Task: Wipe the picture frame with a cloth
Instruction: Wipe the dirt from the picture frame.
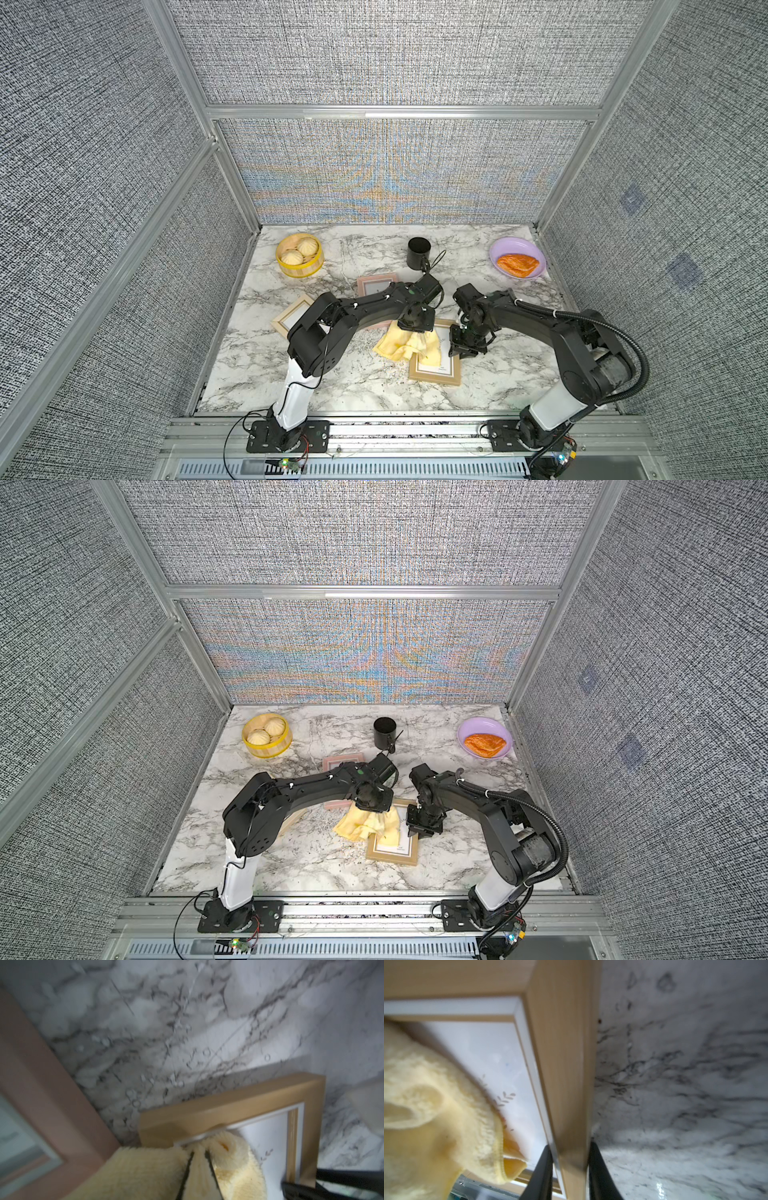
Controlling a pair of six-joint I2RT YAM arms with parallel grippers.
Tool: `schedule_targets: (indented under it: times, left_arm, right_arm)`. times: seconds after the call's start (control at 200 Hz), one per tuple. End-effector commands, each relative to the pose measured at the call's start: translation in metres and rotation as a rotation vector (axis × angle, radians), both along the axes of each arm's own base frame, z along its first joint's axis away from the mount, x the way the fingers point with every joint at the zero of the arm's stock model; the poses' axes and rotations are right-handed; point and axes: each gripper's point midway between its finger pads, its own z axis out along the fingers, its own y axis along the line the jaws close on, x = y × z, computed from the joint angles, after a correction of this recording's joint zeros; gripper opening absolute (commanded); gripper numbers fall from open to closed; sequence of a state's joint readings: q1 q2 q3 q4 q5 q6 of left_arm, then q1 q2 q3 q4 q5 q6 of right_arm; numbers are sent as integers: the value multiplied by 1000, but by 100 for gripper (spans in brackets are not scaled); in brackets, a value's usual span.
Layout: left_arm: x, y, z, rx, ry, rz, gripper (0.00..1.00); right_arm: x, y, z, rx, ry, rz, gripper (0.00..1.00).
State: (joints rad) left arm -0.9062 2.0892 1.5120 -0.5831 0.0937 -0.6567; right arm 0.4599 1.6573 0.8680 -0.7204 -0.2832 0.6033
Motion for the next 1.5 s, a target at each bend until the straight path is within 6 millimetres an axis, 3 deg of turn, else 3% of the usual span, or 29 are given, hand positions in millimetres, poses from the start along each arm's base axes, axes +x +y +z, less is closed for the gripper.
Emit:
schedule_targets:
  times: [0.0, 0.145, 0.26, 0.31, 0.45, 0.601, 0.681, 0.791, 1.086, 1.191, 1.321, 1.491]
  left_arm:
    - [10, 27, -13, 136, -39, 26, 0]
    - [-23, 34, -24, 120, 54, -12, 0]
    - [-67, 53, -31, 131, 147, -48, 0]
    - [-84, 60, -22, 108, 173, -52, 0]
    - [-132, 82, -23, 101, 285, -78, 0]
    - [-158, 90, -25, 108, 340, -109, 0]
    - [-154, 91, -28, 126, 320, -106, 0]
    - [-132, 85, -30, 168, 253, -86, 0]
    - [-32, 58, -11, 154, 45, 14, 0]
    - [-11, 44, -9, 143, 20, 3, 0]
    - [-10, 30, -17, 126, 53, -30, 0]
    - [-43, 45, -30, 142, 131, -55, 0]
  right_arm:
    - [-12, -39, -24, -225, 22, -8, 0]
    - [-10, -37, -25, -223, 24, -8, 0]
    - [-10, -37, -26, -224, 28, -10, 0]
    - [-11, -37, -27, -224, 30, -8, 0]
    - [-15, -37, -29, -225, 41, -5, 0]
    - [-17, -37, -31, -229, 49, -2, 0]
    - [-16, -37, -31, -231, 53, 0, 0]
    - [-13, -35, -31, -232, 50, -2, 0]
    - [-9, -35, -26, -242, 37, 8, 0]
    - [-10, -36, -27, -245, 37, 10, 0]
    - [-11, -36, -29, -247, 44, 12, 0]
    - [-9, -35, -29, -247, 44, 11, 0]
